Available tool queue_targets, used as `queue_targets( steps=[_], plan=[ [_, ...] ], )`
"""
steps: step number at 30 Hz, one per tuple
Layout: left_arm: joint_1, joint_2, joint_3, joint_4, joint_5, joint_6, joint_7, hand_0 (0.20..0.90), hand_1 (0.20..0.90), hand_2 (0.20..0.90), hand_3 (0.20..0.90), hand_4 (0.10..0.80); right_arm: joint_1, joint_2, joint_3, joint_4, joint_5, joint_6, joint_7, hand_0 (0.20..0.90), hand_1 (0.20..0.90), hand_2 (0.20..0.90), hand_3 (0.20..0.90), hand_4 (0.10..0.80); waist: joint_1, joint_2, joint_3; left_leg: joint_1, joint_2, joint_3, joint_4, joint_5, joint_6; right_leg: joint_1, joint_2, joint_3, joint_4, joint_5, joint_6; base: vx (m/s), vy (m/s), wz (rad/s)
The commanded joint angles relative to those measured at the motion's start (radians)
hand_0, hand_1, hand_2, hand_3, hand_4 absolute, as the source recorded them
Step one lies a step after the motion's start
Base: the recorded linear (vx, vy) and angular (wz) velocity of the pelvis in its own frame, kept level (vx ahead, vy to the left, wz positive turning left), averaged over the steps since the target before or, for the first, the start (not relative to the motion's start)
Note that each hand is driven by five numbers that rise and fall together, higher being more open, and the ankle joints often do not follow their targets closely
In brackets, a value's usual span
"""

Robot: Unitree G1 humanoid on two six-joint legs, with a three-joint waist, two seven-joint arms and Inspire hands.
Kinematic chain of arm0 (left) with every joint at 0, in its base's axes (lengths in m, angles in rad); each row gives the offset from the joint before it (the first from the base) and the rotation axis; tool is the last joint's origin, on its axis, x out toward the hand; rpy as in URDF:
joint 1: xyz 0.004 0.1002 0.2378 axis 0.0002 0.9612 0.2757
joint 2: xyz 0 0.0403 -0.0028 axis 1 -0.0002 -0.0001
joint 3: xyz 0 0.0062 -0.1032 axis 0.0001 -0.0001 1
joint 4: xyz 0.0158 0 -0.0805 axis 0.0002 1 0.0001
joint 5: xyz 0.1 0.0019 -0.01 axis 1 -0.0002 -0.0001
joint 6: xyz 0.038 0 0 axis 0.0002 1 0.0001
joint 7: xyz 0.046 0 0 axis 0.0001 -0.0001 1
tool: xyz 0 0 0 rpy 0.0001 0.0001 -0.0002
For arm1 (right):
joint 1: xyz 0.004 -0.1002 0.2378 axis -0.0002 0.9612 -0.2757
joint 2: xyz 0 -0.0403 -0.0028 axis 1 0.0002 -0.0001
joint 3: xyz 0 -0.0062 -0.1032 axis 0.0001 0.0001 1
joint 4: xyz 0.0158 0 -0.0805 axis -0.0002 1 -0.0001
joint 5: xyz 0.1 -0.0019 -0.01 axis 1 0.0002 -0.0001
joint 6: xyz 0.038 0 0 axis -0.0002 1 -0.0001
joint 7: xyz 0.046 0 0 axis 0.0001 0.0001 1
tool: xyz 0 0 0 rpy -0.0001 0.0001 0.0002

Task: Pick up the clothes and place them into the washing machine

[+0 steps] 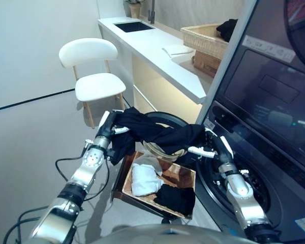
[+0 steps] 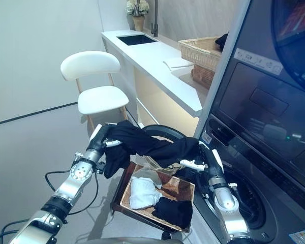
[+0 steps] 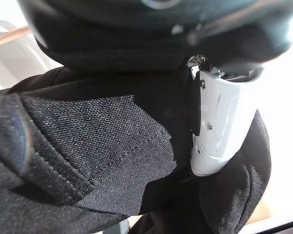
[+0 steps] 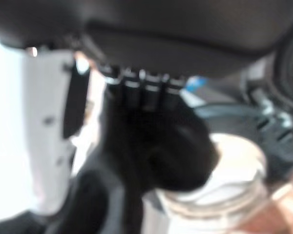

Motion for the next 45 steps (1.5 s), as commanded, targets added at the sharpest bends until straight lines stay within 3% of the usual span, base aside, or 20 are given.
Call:
queue_targets(
  steps=[1, 9, 24, 32, 40, 45],
  plan=[
    [-0.211, 0.043, 0.049, -0.036, 0.014, -0.079, 0.027, 0.200, 0.200, 0.200, 0.200, 0.300, -0.054, -0.014, -0.023, -0.045, -0.056, -0.064, -0.050, 0.900, 0.900, 0.900, 0.900, 0.800, 0.015, -0.008, -0.080, -0.015, -0.010, -0.015, 0.001, 0.019, -0.059, 0.051, -0.013, -0.036, 0.071, -0.101, 0.040, 0.003, -0.001, 0.04],
    [-0.232, 0.039, 0.068, -0.038, 0.005, -0.066, 0.015, 0.200, 0.200, 0.200, 0.200, 0.300, -0.079, -0.029, 0.016, 0.189, -0.105, -0.022, -0.054, 0.900, 0.900, 0.900, 0.900, 0.800, 0.022, -0.010, -0.075, -0.013, -0.007, -0.022, 0.003, 0.019, -0.061, 0.058, -0.015, -0.044, 0.070, -0.102, 0.040, -0.002, -0.005, 0.03],
    [-0.235, 0.032, 0.106, -0.028, 0.018, -0.056, 0.022, 0.200, 0.200, 0.200, 0.200, 0.300, -0.047, -0.058, -0.024, 0.304, -0.153, -0.010, -0.077, 0.900, 0.900, 0.900, 0.900, 0.800, 0.019, -0.013, -0.069, -0.012, -0.005, -0.021, 0.005, 0.018, -0.062, 0.061, -0.012, -0.045, 0.070, -0.104, 0.040, 0.000, 0.000, 0.00],
    [-0.227, 0.019, 0.101, -0.059, -0.029, -0.070, 0.021, 0.200, 0.200, 0.200, 0.200, 0.300, -0.065, -0.035, -0.020, 0.219, -0.074, -0.049, -0.062, 0.900, 0.900, 0.900, 0.900, 0.800, 0.021, -0.010, -0.069, -0.011, -0.005, -0.019, 0.006, 0.018, -0.060, 0.059, -0.012, -0.039, 0.071, -0.103, 0.039, 0.000, 0.000, -0.03],
    [-0.236, -0.042, 0.049, -0.137, -0.154, -0.086, -0.026, 0.200, 0.200, 0.200, 0.200, 0.300, -0.169, -0.017, 0.100, 0.267, -0.045, -0.065, -0.034, 0.900, 0.900, 0.900, 0.900, 0.800, 0.041, -0.007, -0.070, -0.014, -0.006, -0.027, 0.006, 0.021, -0.060, 0.065, -0.014, -0.050, 0.065, -0.103, 0.038, -0.009, 0.002, 0.06],
    [-0.245, -0.089, -0.008, -0.181, -0.258, -0.091, -0.057, 0.200, 0.200, 0.200, 0.200, 0.300, -0.248, 0.048, 0.158, 0.345, 0.122, -0.082, -0.018, 0.900, 0.900, 0.900, 0.900, 0.800, 0.052, -0.002, -0.068, -0.017, -0.009, -0.032, 0.006, 0.026, -0.059, 0.065, -0.016, -0.051, 0.065, -0.099, 0.038, -0.018, 0.006, 0.05]
  ],
)
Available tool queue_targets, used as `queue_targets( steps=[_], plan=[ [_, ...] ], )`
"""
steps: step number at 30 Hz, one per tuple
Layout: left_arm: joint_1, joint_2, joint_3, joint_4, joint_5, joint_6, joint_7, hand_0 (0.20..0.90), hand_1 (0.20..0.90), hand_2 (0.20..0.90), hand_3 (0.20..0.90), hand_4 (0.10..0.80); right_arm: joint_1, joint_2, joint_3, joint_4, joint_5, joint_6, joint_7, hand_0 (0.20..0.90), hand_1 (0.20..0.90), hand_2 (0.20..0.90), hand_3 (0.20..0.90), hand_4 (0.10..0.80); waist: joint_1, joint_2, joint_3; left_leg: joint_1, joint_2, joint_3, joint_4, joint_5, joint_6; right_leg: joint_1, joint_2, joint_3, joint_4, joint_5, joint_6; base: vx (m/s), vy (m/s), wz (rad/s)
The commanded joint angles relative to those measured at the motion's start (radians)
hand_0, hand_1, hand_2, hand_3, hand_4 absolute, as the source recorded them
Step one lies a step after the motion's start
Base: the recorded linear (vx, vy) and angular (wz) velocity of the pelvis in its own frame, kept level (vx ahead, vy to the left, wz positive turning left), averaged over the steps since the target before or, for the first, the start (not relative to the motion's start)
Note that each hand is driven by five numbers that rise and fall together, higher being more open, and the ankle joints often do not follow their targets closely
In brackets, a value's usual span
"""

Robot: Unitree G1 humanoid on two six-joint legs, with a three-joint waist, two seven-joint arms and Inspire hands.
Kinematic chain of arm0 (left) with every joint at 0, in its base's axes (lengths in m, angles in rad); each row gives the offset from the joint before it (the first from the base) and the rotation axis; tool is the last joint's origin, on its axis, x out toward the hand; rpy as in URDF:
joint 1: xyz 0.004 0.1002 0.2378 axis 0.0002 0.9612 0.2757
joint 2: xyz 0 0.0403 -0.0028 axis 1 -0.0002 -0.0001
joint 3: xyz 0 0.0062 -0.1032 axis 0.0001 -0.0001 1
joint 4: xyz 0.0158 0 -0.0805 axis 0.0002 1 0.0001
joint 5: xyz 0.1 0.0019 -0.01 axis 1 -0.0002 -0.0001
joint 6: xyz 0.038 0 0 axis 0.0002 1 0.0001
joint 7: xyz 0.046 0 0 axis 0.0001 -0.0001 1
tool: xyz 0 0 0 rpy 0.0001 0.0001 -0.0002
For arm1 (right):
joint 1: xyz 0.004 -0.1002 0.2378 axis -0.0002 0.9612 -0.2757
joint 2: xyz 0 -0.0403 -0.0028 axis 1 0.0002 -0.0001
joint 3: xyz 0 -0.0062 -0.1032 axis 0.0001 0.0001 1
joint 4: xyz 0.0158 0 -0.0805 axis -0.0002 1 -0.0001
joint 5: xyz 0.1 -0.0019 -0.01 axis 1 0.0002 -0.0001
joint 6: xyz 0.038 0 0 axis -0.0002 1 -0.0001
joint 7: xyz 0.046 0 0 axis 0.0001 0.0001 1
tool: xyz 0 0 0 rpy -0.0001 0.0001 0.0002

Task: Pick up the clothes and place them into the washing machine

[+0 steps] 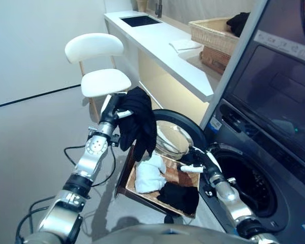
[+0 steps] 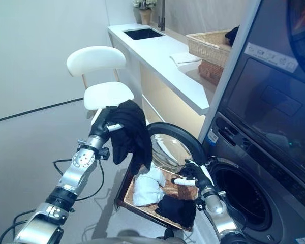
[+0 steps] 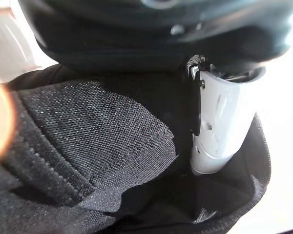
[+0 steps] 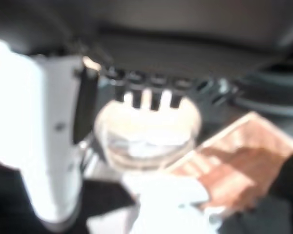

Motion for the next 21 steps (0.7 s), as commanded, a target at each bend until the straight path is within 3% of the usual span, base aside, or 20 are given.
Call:
queue_targets(
  steps=[1, 4, 10, 12, 15, 21],
  plan=[
    [-0.197, -0.037, -0.053, -0.059, -0.118, -0.134, -0.017, 0.200, 0.200, 0.200, 0.200, 0.300, -0.136, 0.039, 0.006, 0.045, 0.179, -0.120, 0.003, 0.900, 0.900, 0.900, 0.900, 0.800, 0.025, -0.017, -0.097, -0.021, -0.010, -0.017, 0.001, 0.025, -0.059, 0.053, -0.014, -0.037, 0.068, -0.098, 0.041, 0.000, 0.000, 0.00],
    [-0.195, -0.052, -0.070, -0.067, -0.145, -0.135, -0.023, 0.200, 0.200, 0.200, 0.200, 0.300, -0.158, 0.067, 0.018, 0.085, 0.255, -0.128, 0.012, 0.900, 0.900, 0.900, 0.900, 0.800, 0.027, -0.015, -0.097, -0.021, -0.009, -0.017, 0.001, 0.024, -0.059, 0.054, -0.016, -0.038, 0.067, -0.097, 0.041, 0.000, 0.000, 0.00],
    [-0.184, -0.115, -0.131, -0.126, -0.267, -0.129, -0.055, 0.200, 0.200, 0.200, 0.200, 0.300, -0.220, 0.185, 0.038, 0.200, 0.699, -0.128, 0.119, 0.900, 0.900, 0.900, 0.900, 0.800, 0.040, -0.007, -0.086, -0.026, -0.012, -0.019, 0.000, 0.027, -0.059, 0.053, -0.017, -0.045, 0.066, -0.096, 0.040, -0.016, -0.002, 0.03],
    [-0.178, -0.123, -0.138, -0.130, -0.278, -0.128, -0.058, 0.200, 0.200, 0.200, 0.200, 0.300, -0.223, 0.198, 0.030, 0.202, 0.759, -0.131, 0.130, 0.900, 0.900, 0.900, 0.900, 0.800, 0.041, -0.006, -0.084, -0.027, -0.012, -0.019, 0.000, 0.027, -0.059, 0.053, -0.017, -0.045, 0.066, -0.096, 0.040, 0.000, 0.000, 0.00],
    [-0.156, -0.145, -0.163, -0.135, -0.327, -0.127, -0.071, 0.200, 0.200, 0.200, 0.200, 0.300, -0.233, 0.263, -0.018, 0.227, 1.016, -0.136, 0.181, 0.900, 0.900, 0.900, 0.900, 0.800, 0.044, -0.004, -0.080, -0.030, -0.015, -0.020, 0.000, 0.026, -0.059, 0.049, -0.017, -0.048, 0.067, -0.096, 0.040, 0.000, 0.000, 0.00],
    [-0.155, -0.162, -0.177, -0.134, -0.371, -0.131, -0.070, 0.200, 0.200, 0.200, 0.200, 0.300, -0.230, 0.313, -0.018, 0.273, 1.181, -0.110, 0.218, 0.900, 0.900, 0.900, 0.900, 0.800, 0.045, -0.002, -0.077, -0.031, -0.016, -0.020, 0.001, 0.024, -0.059, 0.046, -0.017, -0.046, 0.069, -0.096, 0.039, 0.000, 0.000, -0.01]
  ],
)
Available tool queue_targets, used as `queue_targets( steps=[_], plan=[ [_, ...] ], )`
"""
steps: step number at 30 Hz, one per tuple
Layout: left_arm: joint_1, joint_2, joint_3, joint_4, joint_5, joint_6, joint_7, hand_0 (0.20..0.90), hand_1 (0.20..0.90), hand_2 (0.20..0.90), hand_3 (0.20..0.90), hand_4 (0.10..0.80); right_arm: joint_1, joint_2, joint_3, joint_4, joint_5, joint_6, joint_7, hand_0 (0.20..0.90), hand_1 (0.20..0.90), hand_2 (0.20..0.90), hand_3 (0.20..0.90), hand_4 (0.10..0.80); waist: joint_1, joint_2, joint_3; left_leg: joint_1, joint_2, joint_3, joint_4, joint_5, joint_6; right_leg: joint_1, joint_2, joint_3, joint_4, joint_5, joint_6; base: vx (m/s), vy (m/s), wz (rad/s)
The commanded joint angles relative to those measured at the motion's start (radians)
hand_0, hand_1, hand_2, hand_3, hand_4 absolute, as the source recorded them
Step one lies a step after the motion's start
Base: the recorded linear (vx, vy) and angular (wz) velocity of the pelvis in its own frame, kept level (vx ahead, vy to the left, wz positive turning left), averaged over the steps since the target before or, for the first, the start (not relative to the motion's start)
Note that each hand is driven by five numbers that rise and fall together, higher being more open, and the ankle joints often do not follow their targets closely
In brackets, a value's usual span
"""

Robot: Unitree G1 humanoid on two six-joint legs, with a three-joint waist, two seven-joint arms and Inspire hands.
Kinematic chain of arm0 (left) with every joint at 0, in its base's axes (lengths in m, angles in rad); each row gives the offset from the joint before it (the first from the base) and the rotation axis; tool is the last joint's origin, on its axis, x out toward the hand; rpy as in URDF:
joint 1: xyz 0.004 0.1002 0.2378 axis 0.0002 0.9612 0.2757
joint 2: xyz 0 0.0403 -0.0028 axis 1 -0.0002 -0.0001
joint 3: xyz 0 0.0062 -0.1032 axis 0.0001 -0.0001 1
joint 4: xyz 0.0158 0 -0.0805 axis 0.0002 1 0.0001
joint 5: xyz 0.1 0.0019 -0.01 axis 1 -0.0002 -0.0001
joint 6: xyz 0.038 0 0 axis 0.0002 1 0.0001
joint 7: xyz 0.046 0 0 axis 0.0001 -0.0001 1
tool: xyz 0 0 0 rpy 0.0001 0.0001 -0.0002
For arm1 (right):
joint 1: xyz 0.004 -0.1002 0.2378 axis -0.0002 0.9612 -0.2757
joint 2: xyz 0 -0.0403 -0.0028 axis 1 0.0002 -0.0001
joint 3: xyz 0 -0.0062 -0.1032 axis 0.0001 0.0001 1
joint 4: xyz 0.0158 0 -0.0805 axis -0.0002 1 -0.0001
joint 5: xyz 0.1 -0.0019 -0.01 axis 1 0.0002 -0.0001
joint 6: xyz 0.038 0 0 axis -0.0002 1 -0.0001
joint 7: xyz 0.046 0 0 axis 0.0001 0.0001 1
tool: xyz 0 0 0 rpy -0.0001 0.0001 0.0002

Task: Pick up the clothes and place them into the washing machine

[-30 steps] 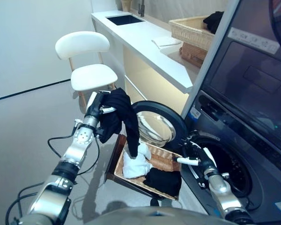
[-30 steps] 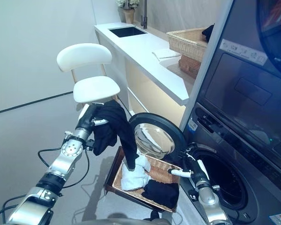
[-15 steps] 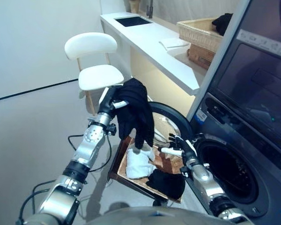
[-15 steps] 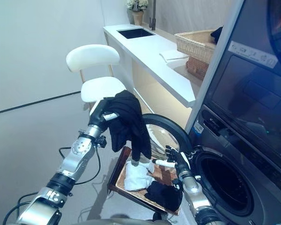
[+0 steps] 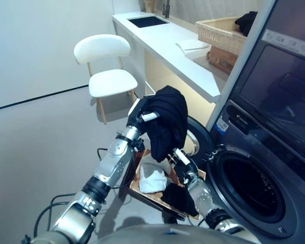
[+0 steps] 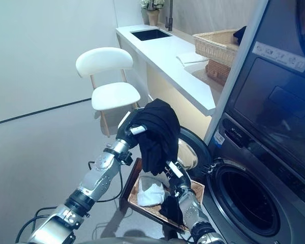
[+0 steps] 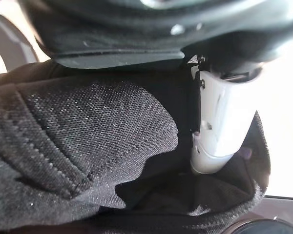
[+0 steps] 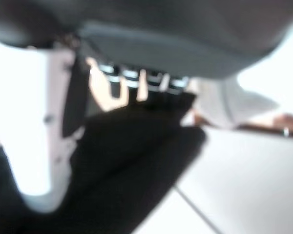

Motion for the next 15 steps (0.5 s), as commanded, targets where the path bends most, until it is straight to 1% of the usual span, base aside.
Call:
queue_targets(
  steps=[1, 4, 10, 15],
  plan=[
    [-0.156, -0.048, 0.013, -0.065, -0.056, -0.132, -0.010, 0.200, 0.200, 0.200, 0.200, 0.300, -0.091, 0.055, -0.040, 0.024, 0.153, -0.060, 0.095, 0.900, 0.900, 0.900, 0.900, 0.800, 0.022, -0.026, -0.082, -0.038, -0.016, -0.010, 0.001, 0.023, -0.058, 0.036, -0.016, -0.037, 0.066, -0.092, 0.041, 0.000, 0.000, 0.00],
    [-0.159, -0.055, 0.009, -0.055, -0.059, -0.134, -0.009, 0.200, 0.200, 0.200, 0.200, 0.300, -0.080, 0.074, -0.037, 0.019, 0.210, -0.046, 0.122, 0.900, 0.900, 0.900, 0.900, 0.800, 0.021, -0.025, -0.080, -0.040, -0.017, -0.010, 0.002, 0.022, -0.058, 0.033, -0.015, -0.036, 0.067, -0.092, 0.041, 0.000, 0.000, 0.00],
    [-0.164, -0.059, 0.007, -0.031, -0.056, -0.140, -0.001, 0.200, 0.200, 0.200, 0.200, 0.300, -0.067, 0.097, -0.043, -0.001, 0.280, -0.051, 0.153, 0.900, 0.900, 0.900, 0.900, 0.800, 0.019, -0.025, -0.076, -0.043, -0.018, -0.008, 0.002, 0.022, -0.058, 0.030, -0.016, -0.038, 0.065, -0.091, 0.041, 0.000, 0.000, 0.00],
    [-0.166, -0.059, 0.012, 0.016, -0.050, -0.140, 0.016, 0.200, 0.200, 0.200, 0.200, 0.300, -0.026, 0.116, -0.026, -0.085, 0.339, -0.057, 0.185, 0.900, 0.900, 0.900, 0.900, 0.800, 0.010, -0.027, -0.075, -0.048, -0.019, -0.008, 0.002, 0.023, -0.058, 0.023, -0.015, -0.033, 0.066, -0.091, 0.041, 0.000, 0.004, -0.03]
  ],
)
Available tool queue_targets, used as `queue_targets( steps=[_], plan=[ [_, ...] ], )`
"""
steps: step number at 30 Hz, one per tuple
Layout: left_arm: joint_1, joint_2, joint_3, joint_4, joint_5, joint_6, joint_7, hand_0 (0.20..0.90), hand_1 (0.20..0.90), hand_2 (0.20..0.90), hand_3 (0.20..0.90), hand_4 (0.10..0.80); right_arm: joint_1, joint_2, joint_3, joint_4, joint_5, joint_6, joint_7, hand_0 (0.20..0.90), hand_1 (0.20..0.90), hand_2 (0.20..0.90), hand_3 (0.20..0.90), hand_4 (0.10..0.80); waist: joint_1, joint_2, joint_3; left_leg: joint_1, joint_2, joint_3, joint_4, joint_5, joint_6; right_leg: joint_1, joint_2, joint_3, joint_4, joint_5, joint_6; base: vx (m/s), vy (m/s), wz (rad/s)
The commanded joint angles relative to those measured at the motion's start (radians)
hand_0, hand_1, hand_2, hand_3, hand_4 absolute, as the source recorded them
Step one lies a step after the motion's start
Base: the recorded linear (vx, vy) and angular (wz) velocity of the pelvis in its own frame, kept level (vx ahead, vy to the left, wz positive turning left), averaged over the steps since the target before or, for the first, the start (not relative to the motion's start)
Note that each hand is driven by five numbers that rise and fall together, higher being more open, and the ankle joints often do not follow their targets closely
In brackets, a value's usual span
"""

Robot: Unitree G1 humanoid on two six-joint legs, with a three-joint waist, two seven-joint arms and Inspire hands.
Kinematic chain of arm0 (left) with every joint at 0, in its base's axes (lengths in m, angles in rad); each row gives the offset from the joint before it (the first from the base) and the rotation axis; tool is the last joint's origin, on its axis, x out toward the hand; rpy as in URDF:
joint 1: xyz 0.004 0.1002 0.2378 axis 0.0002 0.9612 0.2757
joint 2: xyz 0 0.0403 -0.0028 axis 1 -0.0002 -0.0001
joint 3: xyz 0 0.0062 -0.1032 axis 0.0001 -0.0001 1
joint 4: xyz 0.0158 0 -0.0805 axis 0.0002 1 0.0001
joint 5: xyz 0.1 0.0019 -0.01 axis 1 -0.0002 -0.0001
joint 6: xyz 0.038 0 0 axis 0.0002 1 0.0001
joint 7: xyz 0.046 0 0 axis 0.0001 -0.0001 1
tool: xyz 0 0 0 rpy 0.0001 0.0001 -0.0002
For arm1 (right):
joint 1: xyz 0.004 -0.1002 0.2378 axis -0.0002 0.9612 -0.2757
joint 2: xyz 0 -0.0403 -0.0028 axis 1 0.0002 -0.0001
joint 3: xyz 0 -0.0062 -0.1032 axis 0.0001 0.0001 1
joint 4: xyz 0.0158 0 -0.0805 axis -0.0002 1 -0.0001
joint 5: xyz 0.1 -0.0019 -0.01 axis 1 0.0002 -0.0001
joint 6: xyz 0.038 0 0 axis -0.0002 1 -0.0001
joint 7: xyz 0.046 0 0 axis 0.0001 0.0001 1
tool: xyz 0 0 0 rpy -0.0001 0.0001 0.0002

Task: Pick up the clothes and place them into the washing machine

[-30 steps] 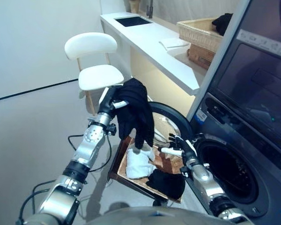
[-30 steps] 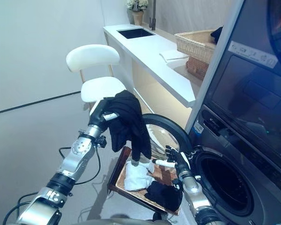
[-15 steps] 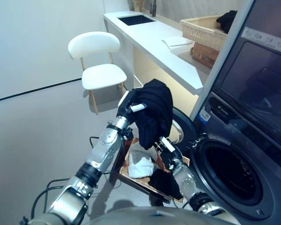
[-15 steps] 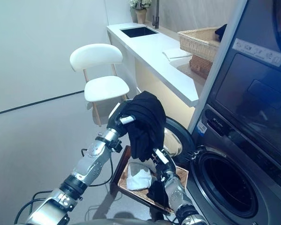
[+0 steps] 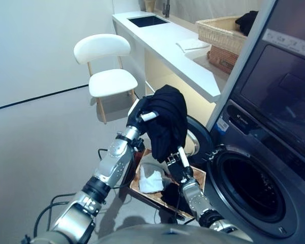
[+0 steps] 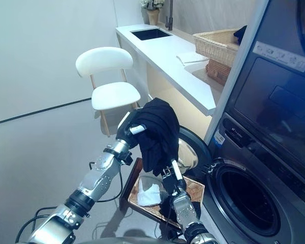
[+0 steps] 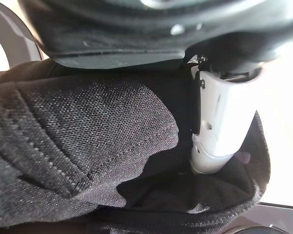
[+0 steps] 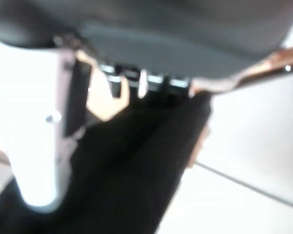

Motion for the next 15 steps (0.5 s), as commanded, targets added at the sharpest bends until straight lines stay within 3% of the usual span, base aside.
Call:
queue_targets(
  steps=[1, 15],
  plan=[
    [-0.164, -0.059, 0.015, 0.023, -0.032, -0.139, 0.006, 0.200, 0.200, 0.200, 0.200, 0.300, -0.034, 0.065, -0.020, -0.104, 0.047, -0.044, 0.101, 0.900, 0.900, 0.900, 0.900, 0.800, 0.010, -0.028, -0.075, -0.045, -0.018, -0.008, 0.002, 0.023, -0.058, 0.026, -0.015, -0.033, 0.066, -0.092, 0.045, 0.004, 0.006, -0.05],
    [-0.140, -0.109, -0.011, 0.139, -0.074, -0.148, 0.024, 0.200, 0.200, 0.200, 0.200, 0.300, 0.004, 0.087, 0.047, -0.161, 0.076, -0.048, 0.118, 0.900, 0.900, 0.900, 0.900, 0.800, -0.003, -0.031, -0.072, -0.046, -0.017, 0.000, 0.001, 0.021, -0.059, 0.018, -0.013, -0.026, 0.064, -0.091, 0.044, 0.002, 0.001, -0.02]
  ],
)
